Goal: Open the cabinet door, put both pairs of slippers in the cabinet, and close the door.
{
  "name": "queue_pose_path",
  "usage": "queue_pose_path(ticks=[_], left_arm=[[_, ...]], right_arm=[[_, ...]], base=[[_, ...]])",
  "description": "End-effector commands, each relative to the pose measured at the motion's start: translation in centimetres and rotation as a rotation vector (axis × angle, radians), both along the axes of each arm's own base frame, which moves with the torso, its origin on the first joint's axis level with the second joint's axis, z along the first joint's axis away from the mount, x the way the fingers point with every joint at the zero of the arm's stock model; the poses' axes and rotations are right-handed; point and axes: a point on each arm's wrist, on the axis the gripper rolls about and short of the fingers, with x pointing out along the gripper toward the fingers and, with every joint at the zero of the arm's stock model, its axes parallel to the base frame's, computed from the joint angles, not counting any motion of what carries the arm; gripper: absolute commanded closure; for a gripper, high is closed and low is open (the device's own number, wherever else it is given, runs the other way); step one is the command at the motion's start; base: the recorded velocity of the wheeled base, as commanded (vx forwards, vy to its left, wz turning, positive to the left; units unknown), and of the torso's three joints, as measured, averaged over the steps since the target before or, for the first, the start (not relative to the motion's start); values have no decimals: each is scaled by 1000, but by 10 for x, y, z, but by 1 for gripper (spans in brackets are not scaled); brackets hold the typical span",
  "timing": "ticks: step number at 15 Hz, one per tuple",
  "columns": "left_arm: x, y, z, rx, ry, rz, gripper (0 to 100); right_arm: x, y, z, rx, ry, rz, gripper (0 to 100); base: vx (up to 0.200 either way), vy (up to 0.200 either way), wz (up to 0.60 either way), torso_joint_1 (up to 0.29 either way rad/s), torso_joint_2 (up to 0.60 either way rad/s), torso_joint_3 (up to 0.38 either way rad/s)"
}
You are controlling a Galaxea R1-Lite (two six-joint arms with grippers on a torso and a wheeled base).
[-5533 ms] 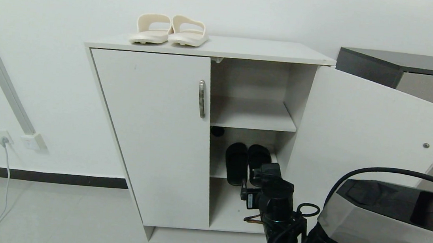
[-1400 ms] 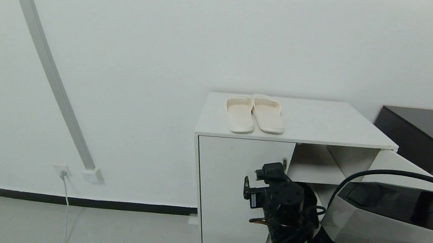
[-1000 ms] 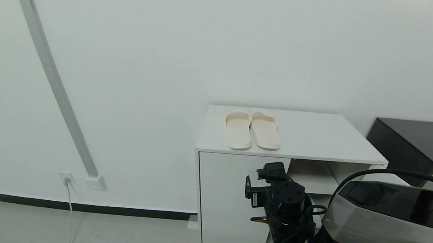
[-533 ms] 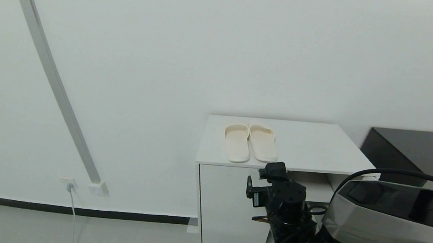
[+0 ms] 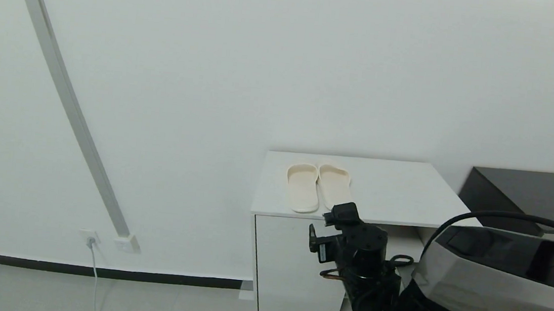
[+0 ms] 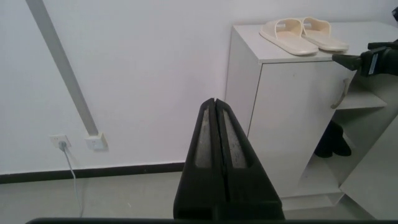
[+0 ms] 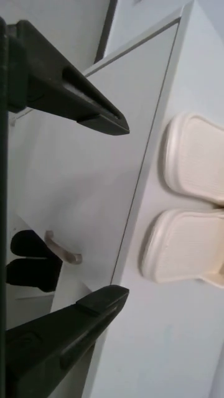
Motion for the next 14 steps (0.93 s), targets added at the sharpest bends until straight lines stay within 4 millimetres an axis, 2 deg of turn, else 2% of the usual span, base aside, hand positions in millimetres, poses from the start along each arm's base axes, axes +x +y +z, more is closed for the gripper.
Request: queue_pose_path(ticks=[1,5,7,11,14], left_arm=[[0,0,0,2,1,0,100],[0,0,0,2,1,0,100],[0,0,0,0,1,0,100],[0,0,0,3,1,0,100],[0,0,0,3,2,0,100]], right_arm=[[10,6,30,44,-10,-4,0],[24,21,93,121,99,-24,0],[28,24,108,144,153,-39,0],[28,24,104,159,225,-60,0],[28,23,98,152,235,-61,0]], base=[[0,0,0,0,0,0],[0,0,0,0,0,0],[0,0,0,0,0,0],[0,0,0,0,0,0],[200,0,0,-2,-4,4]])
